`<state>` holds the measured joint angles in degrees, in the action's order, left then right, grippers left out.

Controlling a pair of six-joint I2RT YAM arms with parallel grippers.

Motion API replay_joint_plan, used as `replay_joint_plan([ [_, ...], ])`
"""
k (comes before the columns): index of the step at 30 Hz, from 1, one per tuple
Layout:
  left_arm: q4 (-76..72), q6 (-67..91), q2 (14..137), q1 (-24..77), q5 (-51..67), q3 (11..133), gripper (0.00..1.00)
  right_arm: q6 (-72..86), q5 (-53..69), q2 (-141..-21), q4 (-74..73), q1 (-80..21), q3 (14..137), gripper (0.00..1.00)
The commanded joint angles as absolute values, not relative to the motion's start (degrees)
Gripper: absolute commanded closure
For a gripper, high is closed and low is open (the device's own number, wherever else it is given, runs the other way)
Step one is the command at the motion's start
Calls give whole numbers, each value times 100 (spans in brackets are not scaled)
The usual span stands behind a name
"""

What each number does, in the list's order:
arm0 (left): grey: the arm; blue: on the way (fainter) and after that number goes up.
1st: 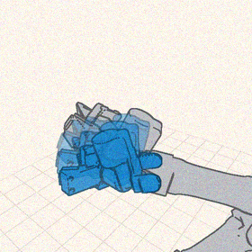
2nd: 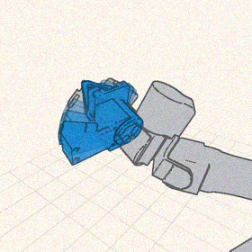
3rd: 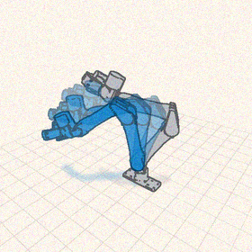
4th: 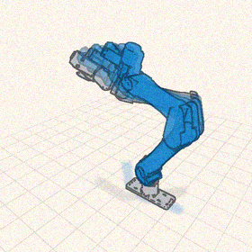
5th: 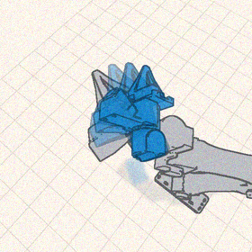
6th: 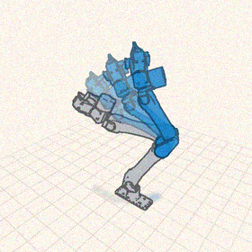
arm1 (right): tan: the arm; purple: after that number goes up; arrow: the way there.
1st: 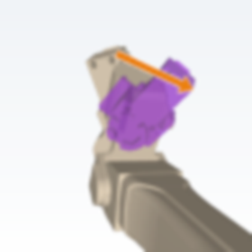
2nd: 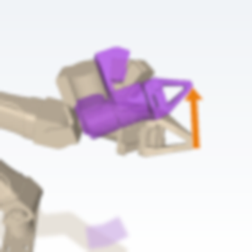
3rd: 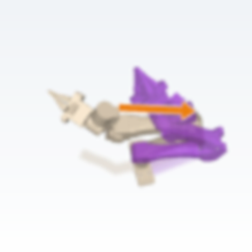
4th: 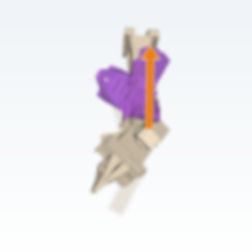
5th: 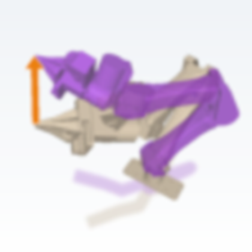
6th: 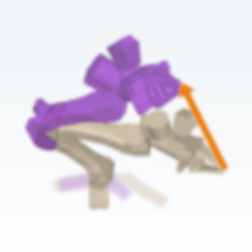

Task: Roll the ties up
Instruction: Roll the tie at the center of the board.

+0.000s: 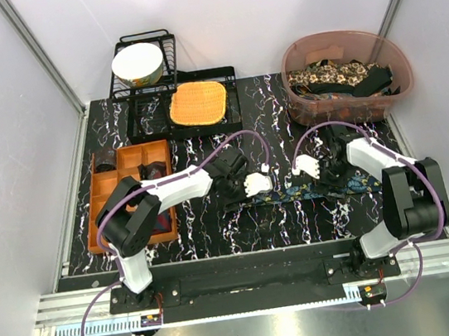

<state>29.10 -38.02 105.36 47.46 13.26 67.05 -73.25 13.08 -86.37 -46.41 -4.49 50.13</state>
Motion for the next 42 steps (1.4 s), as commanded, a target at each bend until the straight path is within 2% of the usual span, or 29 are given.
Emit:
replay_joint_plan([
  [1, 2927, -3726, 10283, 4720, 1468, 6662, 49, -7462, 1275, -8893, -4325, -448, 4878, 30],
  [3, 2962, -3796, 10248, 4711, 1459, 6566, 55, -7348, 1248, -9052, -4105, -483, 4939, 41],
  [5, 2979, -3849, 10169, 4658, 1450, 6487, 60, -7269, 1248, -9246, -4034, -501, 5097, 44],
  [6, 2988, -3911, 10143, 4650, 1450, 6399, 63, -7234, 1283, -9281, -4025, -510, 5159, 50],
  [8, 2980, -3981, 10072, 4641, 1476, 6337, 69, -7260, 1309, -9290, -4060, -510, 5203, 51],
  [9, 2988, -4016, 10064, 4649, 1485, 6311, 71, -7347, 1318, -9264, -4095, -518, 5177, 55],
  [10, 2980, -4017, 10046, 4641, 1503, 6328, 71, -7374, 1336, -9185, -4139, -510, 5151, 54],
  [11, 2988, -4008, 10063, 4649, 1538, 6337, 68, -7383, 1353, -9115, -4288, -518, 5142, 50],
  [12, 2988, -3990, 10046, 4649, 1529, 6372, 58, -7313, 1362, -9053, -4367, -519, 5142, 43],
  [13, 2962, -3947, 9985, 4623, 1521, 6398, 49, -7234, 1449, -8887, -4455, -510, 5237, 26],
  [14, 2910, -3920, 9932, 4606, 1599, 6407, 36, -7138, 1502, -8807, -4717, -510, 5334, 21],
  [15, 2840, -3850, 9705, 4579, 1643, 6364, 31, -6841, 1703, -8728, -4868, -510, 5465, 16],
  [17, 2620, -3762, 9423, 4457, 1844, 6241, 22, -6427, 1985, -8535, -5262, -510, 5975, 13],
  [22, 2443, -3674, 8474, 4228, 2109, 6003, 17, -4459, 3522, -8472, -5748, -510, 7125, 14],
  [25, 2452, -3735, 8122, 4175, 2197, 5714, 18, -2931, 4463, -8735, -5477, -571, 7434, 25],
  [26, 2443, -3753, 8069, 4175, 2215, 5539, 18, -2483, 4648, -8815, -5284, -711, 7436, 35],
  [27, 2400, -3736, 8007, 4175, 2224, 5450, 18, -1617, 5024, -8894, -5065, -799, 7401, 39],
  [29, 2216, -3683, 7980, 4140, 2302, 5205, 19, -743, 5255, -9061, -4126, -1045, 7138, 48],
  [33, 1715, -3069, 8015, 4140, 2329, 4966, 20, 1394, 5388, -9315, -2569, -1808, 6427, 72],
  [37, 1240, -2865, 8059, 4131, 2364, 4659, 20, 2468, 5379, -9685, -1287, -2232, 5925, 82],
  [42, 1265, -2848, 8331, 4061, 2417, 4816, 21, 3084, 5292, -10361, -704, -2478, 5661, 94],
])
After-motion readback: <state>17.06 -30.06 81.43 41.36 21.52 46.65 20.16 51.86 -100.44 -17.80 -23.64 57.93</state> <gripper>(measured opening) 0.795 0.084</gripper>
